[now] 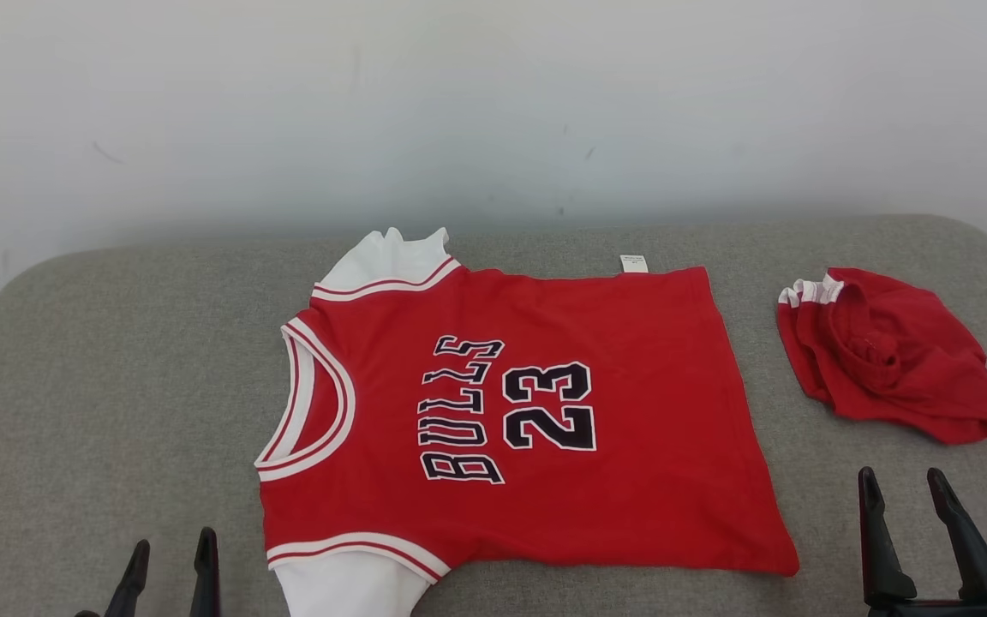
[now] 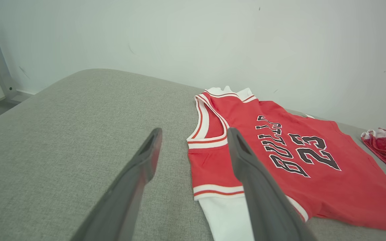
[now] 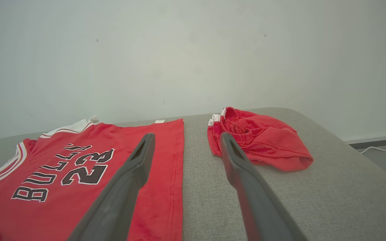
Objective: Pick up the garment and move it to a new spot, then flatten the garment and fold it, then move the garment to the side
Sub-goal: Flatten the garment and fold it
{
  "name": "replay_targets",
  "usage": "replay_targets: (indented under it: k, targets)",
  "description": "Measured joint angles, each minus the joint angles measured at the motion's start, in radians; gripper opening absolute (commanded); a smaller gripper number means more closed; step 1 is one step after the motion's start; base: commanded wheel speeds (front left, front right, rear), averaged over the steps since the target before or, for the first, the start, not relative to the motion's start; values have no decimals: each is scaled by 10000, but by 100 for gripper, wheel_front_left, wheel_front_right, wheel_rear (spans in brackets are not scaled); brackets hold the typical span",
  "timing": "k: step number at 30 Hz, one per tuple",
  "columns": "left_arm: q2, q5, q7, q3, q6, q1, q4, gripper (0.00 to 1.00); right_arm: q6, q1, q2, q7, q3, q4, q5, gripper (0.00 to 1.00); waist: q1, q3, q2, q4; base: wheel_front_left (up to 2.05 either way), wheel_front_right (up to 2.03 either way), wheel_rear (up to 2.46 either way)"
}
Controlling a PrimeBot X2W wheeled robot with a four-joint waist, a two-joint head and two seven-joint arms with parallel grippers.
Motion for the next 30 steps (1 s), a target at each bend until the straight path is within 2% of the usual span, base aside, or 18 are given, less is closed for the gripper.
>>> replay_targets:
  k: [16, 30]
  targets:
    - [-188, 1076, 228, 359, 0, -4, 224, 100, -6, 3, 75, 105, 115, 61, -646, 100, 0, -10, 0, 17, 0, 0, 0]
    - [-410, 1379, 648, 508, 0, -2, 109, 100, -6, 9, 240, 359, 98, 13, -857, 100, 0, -56, 0, 13, 0, 0, 0]
